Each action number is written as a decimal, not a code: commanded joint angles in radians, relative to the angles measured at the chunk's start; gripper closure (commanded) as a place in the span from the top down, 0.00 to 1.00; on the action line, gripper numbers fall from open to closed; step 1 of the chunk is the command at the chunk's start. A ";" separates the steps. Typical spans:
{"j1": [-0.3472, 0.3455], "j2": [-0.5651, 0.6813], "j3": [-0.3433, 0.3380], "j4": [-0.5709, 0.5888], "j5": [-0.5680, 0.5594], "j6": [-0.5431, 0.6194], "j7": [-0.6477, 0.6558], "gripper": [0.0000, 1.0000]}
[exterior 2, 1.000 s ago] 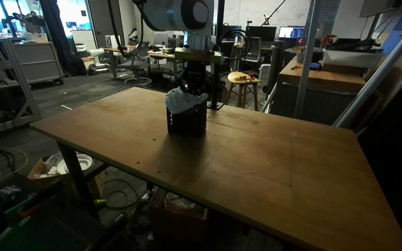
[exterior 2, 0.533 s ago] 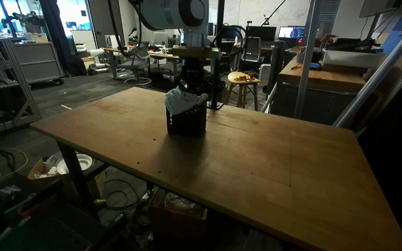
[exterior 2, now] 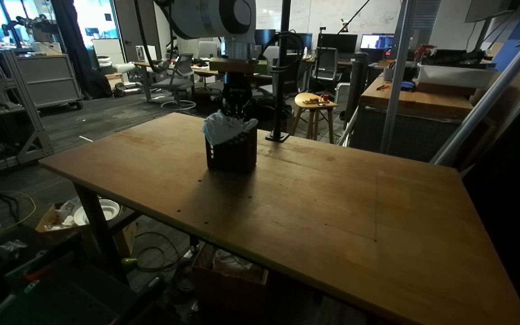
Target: Put the white towel in the black box
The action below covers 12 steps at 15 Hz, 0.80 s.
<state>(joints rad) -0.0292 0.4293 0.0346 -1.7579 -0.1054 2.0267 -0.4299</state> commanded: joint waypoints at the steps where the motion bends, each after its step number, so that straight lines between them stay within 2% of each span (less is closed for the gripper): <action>1: 0.030 0.018 -0.003 0.055 -0.040 -0.032 0.078 0.00; 6: 0.076 0.005 -0.011 0.076 -0.124 -0.065 0.196 0.04; 12: 0.105 0.011 0.003 0.086 -0.123 -0.088 0.260 0.02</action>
<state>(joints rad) 0.0588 0.4347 0.0342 -1.6990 -0.2178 1.9710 -0.2050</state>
